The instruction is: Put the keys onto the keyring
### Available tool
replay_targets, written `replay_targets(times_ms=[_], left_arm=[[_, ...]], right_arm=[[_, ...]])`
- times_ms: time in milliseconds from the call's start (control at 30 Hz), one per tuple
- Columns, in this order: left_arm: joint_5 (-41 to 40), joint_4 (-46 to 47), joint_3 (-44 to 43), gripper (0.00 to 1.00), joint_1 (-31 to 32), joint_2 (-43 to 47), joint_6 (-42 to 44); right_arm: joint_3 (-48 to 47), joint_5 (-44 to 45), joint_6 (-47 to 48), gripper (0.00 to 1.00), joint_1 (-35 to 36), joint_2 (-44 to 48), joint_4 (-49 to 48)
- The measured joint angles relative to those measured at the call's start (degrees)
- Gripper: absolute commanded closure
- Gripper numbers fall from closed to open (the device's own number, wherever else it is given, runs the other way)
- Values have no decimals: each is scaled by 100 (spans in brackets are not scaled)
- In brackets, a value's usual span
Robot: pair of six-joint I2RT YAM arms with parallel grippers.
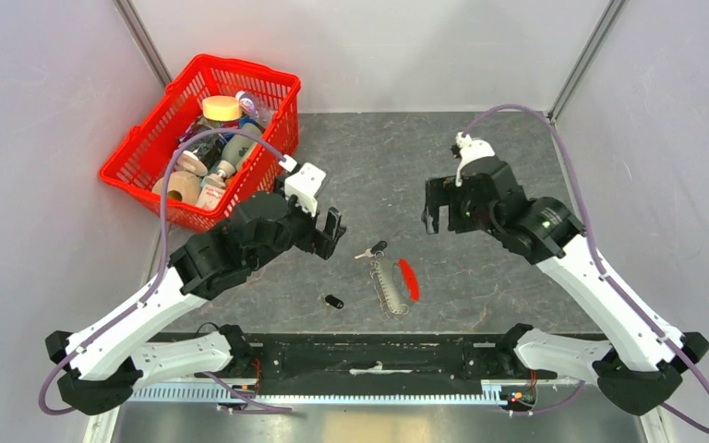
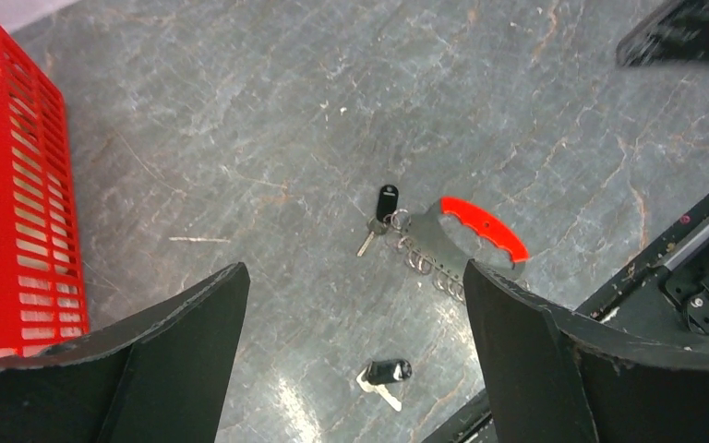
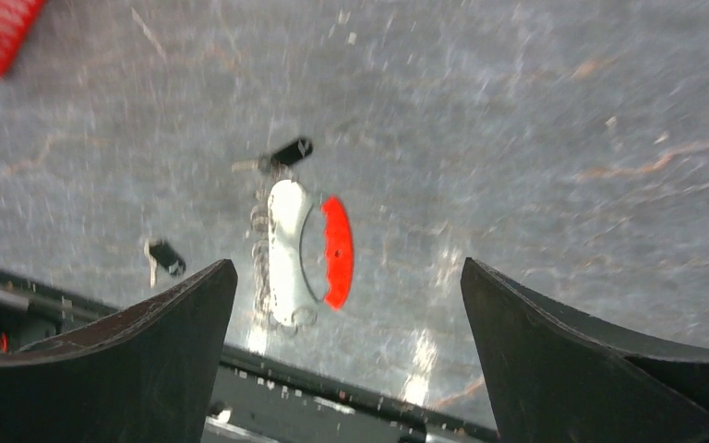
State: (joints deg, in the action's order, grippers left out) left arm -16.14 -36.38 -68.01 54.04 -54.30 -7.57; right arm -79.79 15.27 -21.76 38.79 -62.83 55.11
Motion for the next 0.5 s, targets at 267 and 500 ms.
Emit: replay_targets(times_ms=[267, 500], left_arm=[[33, -129, 592, 17, 4, 155, -505], [-50, -146, 1355, 21, 4, 133, -1226]], right_arm=[[1185, -968, -260, 5, 0, -28, -168], [1921, -1593, -568, 5, 33, 260, -595]])
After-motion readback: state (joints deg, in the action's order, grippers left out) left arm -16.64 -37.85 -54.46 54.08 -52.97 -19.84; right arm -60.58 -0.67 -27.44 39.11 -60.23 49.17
